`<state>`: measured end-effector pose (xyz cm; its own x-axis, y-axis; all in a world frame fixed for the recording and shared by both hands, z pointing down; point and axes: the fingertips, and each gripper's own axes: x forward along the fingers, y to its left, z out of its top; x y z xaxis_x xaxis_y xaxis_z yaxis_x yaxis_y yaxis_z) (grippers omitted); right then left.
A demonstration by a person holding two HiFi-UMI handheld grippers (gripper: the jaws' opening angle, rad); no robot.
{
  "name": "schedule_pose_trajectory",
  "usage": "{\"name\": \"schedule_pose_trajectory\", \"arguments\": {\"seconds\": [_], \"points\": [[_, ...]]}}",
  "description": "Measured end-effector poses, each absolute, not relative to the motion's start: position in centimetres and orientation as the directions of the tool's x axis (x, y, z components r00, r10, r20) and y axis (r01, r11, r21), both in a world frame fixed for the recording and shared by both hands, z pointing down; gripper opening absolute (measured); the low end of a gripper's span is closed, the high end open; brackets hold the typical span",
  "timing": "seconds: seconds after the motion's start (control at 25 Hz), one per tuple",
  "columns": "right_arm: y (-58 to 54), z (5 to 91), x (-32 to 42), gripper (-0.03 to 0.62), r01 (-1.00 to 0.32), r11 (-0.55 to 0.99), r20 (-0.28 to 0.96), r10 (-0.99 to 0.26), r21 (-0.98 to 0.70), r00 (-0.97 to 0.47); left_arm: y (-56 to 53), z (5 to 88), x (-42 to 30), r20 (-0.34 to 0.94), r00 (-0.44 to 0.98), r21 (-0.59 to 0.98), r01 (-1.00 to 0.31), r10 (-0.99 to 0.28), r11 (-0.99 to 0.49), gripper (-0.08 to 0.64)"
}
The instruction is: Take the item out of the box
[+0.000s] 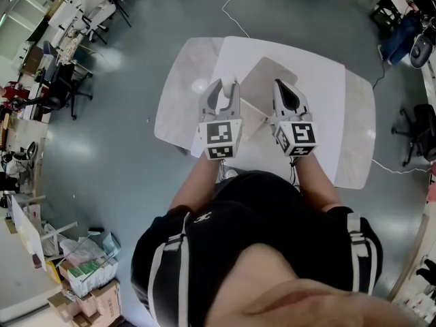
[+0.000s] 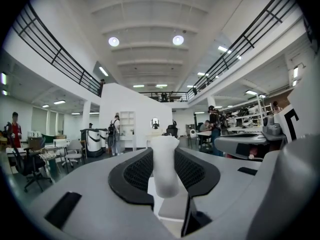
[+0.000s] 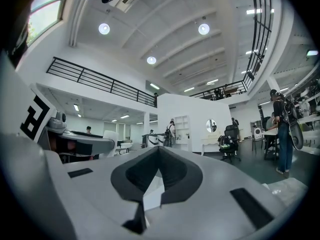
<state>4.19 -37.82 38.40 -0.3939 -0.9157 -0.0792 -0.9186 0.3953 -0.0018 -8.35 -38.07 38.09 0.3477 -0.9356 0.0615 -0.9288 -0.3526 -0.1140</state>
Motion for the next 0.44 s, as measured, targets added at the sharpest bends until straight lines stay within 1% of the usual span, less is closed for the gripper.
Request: {"name": "schedule_pose_trajectory", "arguments": {"seconds": [0.44], "points": [[-37.73, 38.71, 4.16, 0.012, -0.917, 0.398, -0.071, -0.915, 0.0, -0.397, -38.06, 38.39, -8.46, 0.073, 0.348, -0.107, -0.929, -0.934, -0.355, 0.141]]}}
